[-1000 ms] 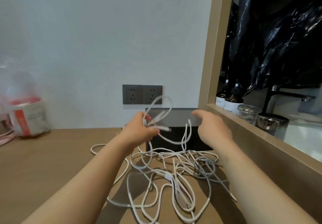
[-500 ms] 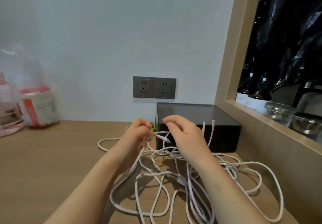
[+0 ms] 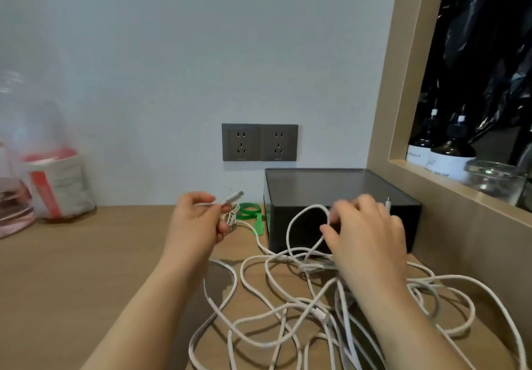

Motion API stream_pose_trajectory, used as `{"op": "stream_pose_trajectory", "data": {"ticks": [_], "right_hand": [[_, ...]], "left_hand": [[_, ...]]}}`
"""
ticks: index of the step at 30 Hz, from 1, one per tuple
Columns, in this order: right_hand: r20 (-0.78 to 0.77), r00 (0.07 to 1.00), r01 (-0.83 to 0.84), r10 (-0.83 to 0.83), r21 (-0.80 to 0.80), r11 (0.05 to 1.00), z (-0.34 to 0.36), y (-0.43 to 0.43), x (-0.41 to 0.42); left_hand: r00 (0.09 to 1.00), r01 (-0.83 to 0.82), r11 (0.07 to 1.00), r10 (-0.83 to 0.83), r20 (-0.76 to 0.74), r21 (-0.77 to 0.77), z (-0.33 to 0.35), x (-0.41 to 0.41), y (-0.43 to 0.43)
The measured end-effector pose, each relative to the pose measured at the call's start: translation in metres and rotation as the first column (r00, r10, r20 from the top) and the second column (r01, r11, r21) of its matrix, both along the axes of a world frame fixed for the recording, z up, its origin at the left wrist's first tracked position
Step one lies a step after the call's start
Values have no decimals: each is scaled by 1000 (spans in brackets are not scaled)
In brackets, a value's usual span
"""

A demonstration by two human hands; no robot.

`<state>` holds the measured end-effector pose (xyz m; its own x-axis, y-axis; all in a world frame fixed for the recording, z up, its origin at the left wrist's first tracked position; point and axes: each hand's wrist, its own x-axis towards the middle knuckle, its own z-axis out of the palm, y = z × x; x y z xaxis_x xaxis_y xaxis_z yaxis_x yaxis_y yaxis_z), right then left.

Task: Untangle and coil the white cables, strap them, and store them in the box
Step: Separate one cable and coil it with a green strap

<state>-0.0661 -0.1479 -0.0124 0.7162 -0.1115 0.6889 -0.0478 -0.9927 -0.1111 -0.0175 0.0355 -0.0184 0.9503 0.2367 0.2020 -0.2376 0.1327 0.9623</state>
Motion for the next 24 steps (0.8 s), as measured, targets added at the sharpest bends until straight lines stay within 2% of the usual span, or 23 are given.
{"op": "stream_pose_trajectory", "data": {"ticks": [1,2,3,4,5,6,8,10,11,13,14,15,16,18,20,21,22,23,24], "right_hand": [[212,965,-162,156,14,987,-1,8,-2],[354,881,-343,315,17,939,-3,19,-5],[374,804,-516,462,52,855,-4,32,-6],[290,758,-642,584,174,747,-6,44,-8],[145,728,-667,670,375,644,-8,55,-10],[-36,685,-586,728,566,580,-10,63,-12],[-319,543,-340,777,763,550,-18,68,-11],[-432,398,-283,809,782,556,-23,67,-9],[-457,380,-320,805,751,577,-23,65,-9],[-431,440,-310,788,750,584,-20,61,-5],[-385,487,-272,784,786,555,-18,60,-4],[-322,518,-237,793,836,494,-16,59,-3],[-255,508,-206,822,891,404,-15,59,-3],[-194,363,-128,911,958,255,-16,64,-6],[-195,178,-62,965,976,208,-19,72,-12],[-185,138,-51,973,980,194,-21,73,-14],[-152,151,-26,977,987,157,-22,72,-13],[-112,226,1,968,993,114,-20,68,-11],[-70,348,11,935,997,70,-17,61,-7]], "left_hand": [[1000,10,994,-12,-13,-109,2,-1,-1],[1000,21,981,-25,-18,-193,4,-2,-2],[999,39,964,-45,-17,-264,6,-3,-3],[997,65,941,-74,-13,-331,8,-3,-3],[995,88,912,-100,-8,-400,11,-4,-3],[993,106,878,-119,2,-467,15,-5,-1],[989,135,811,-143,32,-569,19,-5,2],[983,172,756,-171,63,-632,21,-4,7],[979,192,737,-188,76,-648,21,-4,10],[971,227,717,-221,95,-660,21,-5,14],[968,238,707,-231,101,-665,21,-5,15],[964,250,697,-242,108,-672,21,-5,15],[960,265,683,-256,118,-681,21,-5,14],[943,309,635,-304,139,-708,21,-7,8],[929,332,590,-338,149,-736,20,-8,2],[926,338,575,-343,155,-745,19,-8,1],[926,342,572,-341,163,-746,19,-8,2],[926,348,584,-335,172,-733,19,-8,4],[932,343,621,-317,174,-705,19,-7,7]]}}
